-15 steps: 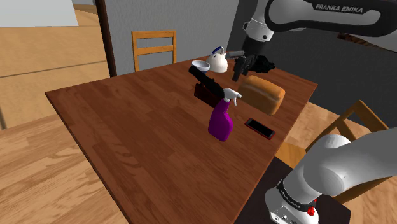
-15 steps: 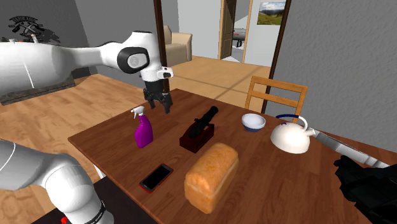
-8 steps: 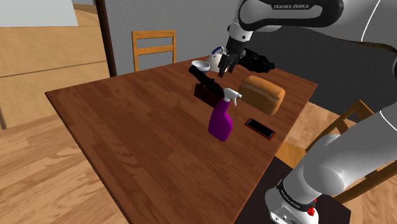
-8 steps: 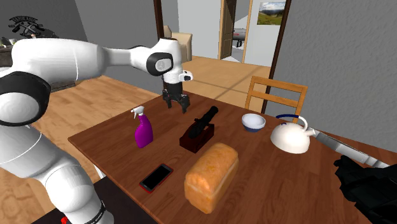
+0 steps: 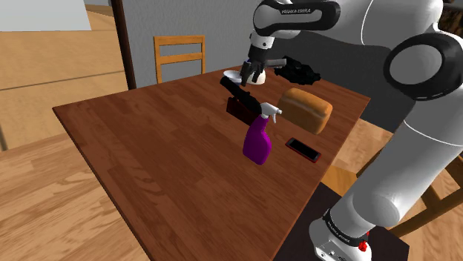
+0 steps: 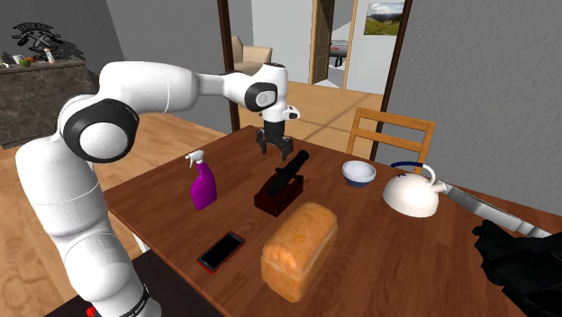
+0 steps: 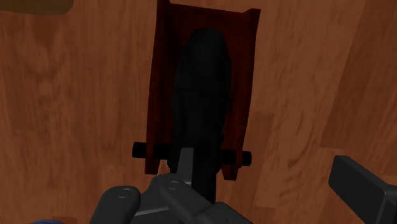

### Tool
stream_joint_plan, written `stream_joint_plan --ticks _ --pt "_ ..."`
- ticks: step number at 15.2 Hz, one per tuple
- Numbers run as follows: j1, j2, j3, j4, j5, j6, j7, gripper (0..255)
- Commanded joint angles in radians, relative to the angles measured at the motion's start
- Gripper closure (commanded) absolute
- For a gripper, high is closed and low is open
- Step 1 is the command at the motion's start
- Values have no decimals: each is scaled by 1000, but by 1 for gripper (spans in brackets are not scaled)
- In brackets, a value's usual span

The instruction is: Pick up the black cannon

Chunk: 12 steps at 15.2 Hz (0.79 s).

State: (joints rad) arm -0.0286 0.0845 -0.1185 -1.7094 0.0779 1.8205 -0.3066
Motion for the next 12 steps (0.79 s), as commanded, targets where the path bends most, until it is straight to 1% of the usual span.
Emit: stream_joint_plan --ticks 1,5,8,9,12 --pt "-7 96 -3 106 19 -19 -13 0" --pt "-33 288 -5 335 55 -75 -36 0" --pt "-60 456 0 559 80 -145 -44 0" --pt "-62 466 0 573 81 -150 -44 0" --pt "-59 460 1 524 81 -107 -49 0"
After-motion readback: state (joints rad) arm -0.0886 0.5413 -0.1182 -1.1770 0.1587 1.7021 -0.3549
